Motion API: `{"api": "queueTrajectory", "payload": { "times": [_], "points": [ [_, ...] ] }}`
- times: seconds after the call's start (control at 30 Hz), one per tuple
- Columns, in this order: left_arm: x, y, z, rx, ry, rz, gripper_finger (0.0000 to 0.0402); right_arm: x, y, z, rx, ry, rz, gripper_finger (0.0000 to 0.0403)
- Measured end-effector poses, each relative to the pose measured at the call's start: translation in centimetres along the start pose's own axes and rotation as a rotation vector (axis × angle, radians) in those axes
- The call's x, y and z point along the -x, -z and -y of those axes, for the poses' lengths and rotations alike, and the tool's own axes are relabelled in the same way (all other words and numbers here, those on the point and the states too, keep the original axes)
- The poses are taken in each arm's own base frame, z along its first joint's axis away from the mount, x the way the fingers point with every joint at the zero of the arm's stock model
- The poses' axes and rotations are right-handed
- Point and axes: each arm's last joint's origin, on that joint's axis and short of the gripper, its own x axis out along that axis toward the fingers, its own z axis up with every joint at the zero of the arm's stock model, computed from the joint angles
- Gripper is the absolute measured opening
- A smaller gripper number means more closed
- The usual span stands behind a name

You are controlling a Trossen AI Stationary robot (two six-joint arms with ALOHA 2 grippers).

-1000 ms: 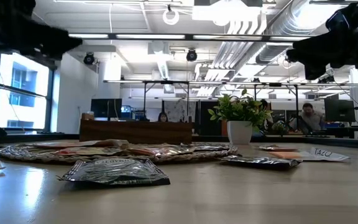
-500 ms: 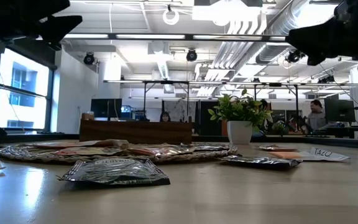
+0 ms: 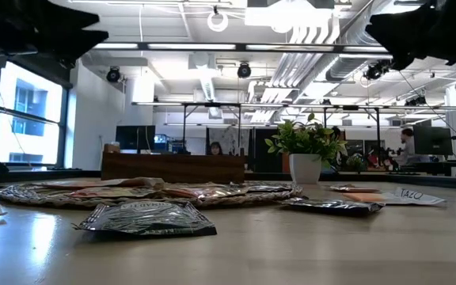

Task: Pick & Place Tea
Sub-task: Put the white tea packet into the left compartment of the wooden organizer

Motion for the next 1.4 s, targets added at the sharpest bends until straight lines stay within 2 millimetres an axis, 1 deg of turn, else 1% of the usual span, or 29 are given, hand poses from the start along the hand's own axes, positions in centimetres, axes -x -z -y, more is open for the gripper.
{"api": "queueTrajectory", "payload": {
  "times": [0.1,0.23,0.33,0.43,0.57,0.63,0.73,0.8,0.87,0.97,1.07,1.2,1.27,1.4],
  "points": [
    [0.0,-0.5,0.2,0.036,0.099,0.055,0.0245,-1.0,0.3,-0.1,-0.055,-0.004,-0.081,0.0133],
    [0.1,-0.7,0.5,0.059,0.207,0.080,0.0245,-2.5,1.7,-0.3,-0.159,-0.016,-0.248,0.0133],
    [0.1,-0.7,0.6,0.049,0.227,0.081,0.0245,-3.8,2.7,-0.6,-0.238,-0.031,-0.370,0.0133],
    [0.1,-0.9,0.4,-0.005,0.174,0.105,0.0245,-5.3,3.4,-1.3,-0.261,-0.058,-0.485,0.0133],
    [0.1,-1.5,0.0,-0.050,0.053,0.161,0.0245,-7.6,3.2,-2.8,-0.250,-0.112,-0.663,0.0133],
    [0.1,-1.6,0.0,-0.084,0.042,0.175,0.0245,-8.8,2.6,-3.6,-0.249,-0.129,-0.781,0.0133],
    [0.2,-1.9,0.0,-0.083,0.056,0.205,0.0245,-10.0,1.6,-4.8,-0.294,-0.106,-1.037,0.0133],
    [0.3,-2.2,-0.1,-0.058,0.056,0.233,0.0245,-10.1,1.2,-5.6,-0.328,-0.055,-1.231,0.0133],
    [0.3,-2.3,-0.1,-0.047,0.039,0.245,0.0245,-10.1,1.0,-6.4,-0.395,0.020,-1.377,0.0133],
    [0.3,-2.3,-0.2,-0.045,0.016,0.238,0.0245,-9.8,2.0,-7.6,-0.533,0.156,-1.508,0.0133],
    [0.2,-2.2,-0.2,-0.048,0.010,0.226,0.0245,-9.0,4.2,-8.9,-0.640,0.301,-1.575,0.0133],
    [0.2,-2.1,-0.2,-0.049,0.008,0.219,0.0245,-7.5,7.3,-10.0,-0.711,0.454,-1.647,0.0133],
    [0.2,-2.1,-0.2,-0.048,0.006,0.220,0.0245,-7.4,8.1,-10.3,-0.761,0.498,-1.627,0.0133],
    [0.2,-2.1,-0.2,-0.048,0.004,0.220,0.0245,-8.0,9.0,-10.7,-0.789,0.474,-1.586,0.0133]
  ]
}}
